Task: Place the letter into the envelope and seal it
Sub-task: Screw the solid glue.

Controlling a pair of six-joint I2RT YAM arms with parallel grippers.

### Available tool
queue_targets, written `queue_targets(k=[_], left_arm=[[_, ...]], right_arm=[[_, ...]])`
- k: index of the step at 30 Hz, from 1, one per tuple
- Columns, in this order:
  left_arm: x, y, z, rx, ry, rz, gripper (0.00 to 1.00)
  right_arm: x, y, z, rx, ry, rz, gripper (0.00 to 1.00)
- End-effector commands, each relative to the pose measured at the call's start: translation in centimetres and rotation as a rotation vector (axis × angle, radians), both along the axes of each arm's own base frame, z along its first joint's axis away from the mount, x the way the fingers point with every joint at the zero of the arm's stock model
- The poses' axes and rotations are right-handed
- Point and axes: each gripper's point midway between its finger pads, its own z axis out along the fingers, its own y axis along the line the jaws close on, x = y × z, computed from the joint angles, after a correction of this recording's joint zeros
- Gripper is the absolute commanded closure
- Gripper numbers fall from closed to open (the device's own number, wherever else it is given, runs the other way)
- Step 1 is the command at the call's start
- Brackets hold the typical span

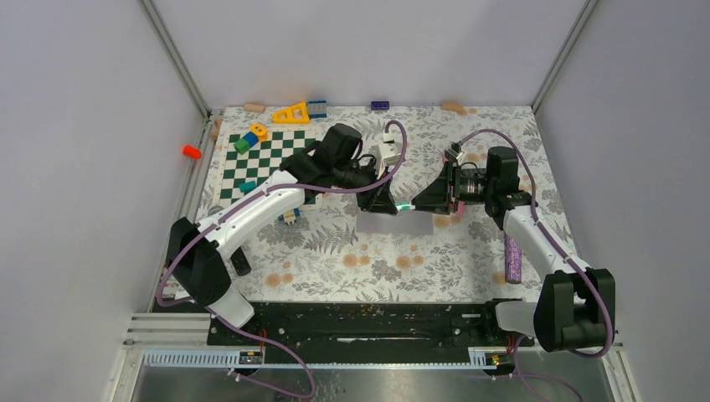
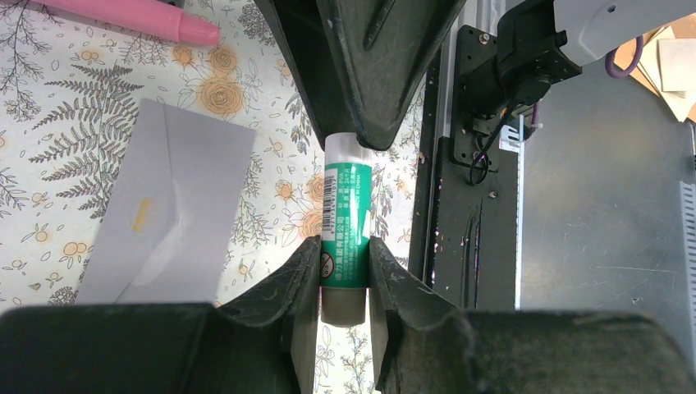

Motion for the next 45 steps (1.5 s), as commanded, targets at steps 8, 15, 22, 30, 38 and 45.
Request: queue_targets(k=[8,15,22,30,38,45], left_arm=[[0.4,-0.5,3.0,-0.057,-0.088,-0.002,1.0],[0.4,-0.6,3.0,-0.057,-0.086,-0.003,1.0],[0.0,-0.8,3.0,-0.062,-0.066,-0.024,1.0],[-3.6,-1.7,4.2,-0.171,0.114,-0.215,1.0],[-5.0,-2.3,5.3,-0.251,0.25,-0.292,1.0],[-3.6,-1.4,5.3,-0.192,0.1,-0.188,1.0]], right_arm=[[0.6,-0.1,0.4,0.005,0.001,-0.014,0.6],[0.7,0.0,0.4,0.017,0.0,-0.016,0.63],[0.1,-0.1,1.0,0.025,-0.105,0.012,0.72],[-2.4,-0.8,2.9,-0.053,-0.87,0.088,0.75],[-3.4,-1.0,4.8,-0.086,-1.242,0.079,0.44],[-3.1,-0.9,5.5,-0.048,-0.724,0.013,0.28]])
